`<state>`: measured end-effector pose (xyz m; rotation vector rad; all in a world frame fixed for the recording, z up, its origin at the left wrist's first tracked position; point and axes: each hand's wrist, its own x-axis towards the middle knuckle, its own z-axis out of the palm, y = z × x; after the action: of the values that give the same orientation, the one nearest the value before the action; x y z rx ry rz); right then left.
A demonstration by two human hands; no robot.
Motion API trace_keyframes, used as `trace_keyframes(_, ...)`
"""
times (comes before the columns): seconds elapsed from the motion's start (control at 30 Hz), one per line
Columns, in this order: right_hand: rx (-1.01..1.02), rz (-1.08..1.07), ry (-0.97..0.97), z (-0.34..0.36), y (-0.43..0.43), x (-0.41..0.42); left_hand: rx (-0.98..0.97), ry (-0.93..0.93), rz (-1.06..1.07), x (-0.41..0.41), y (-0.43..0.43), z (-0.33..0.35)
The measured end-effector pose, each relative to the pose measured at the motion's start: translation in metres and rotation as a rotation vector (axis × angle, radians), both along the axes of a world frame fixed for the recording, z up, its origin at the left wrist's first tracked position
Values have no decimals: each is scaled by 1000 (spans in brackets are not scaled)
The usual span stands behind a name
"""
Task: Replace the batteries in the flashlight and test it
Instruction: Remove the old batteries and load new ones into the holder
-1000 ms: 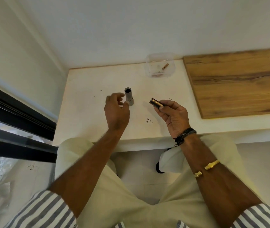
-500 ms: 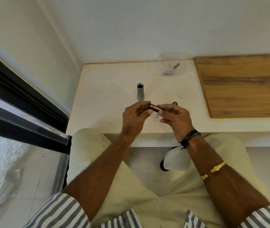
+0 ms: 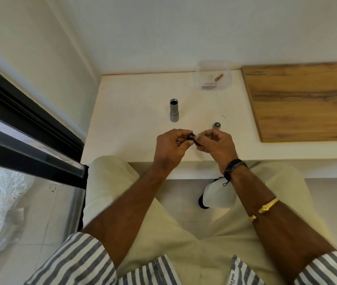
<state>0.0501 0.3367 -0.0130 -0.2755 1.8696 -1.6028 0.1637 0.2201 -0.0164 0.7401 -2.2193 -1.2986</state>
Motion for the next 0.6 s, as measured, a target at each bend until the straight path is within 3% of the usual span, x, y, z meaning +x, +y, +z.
trace_keyframes(0.37,73,46,-41,3,1,-2,-180,-46,-128,1,-4,-5)
trace_keyframes(0.6,6,19,-113,7,2,-5,-151,-16,-112,-1,1,-5)
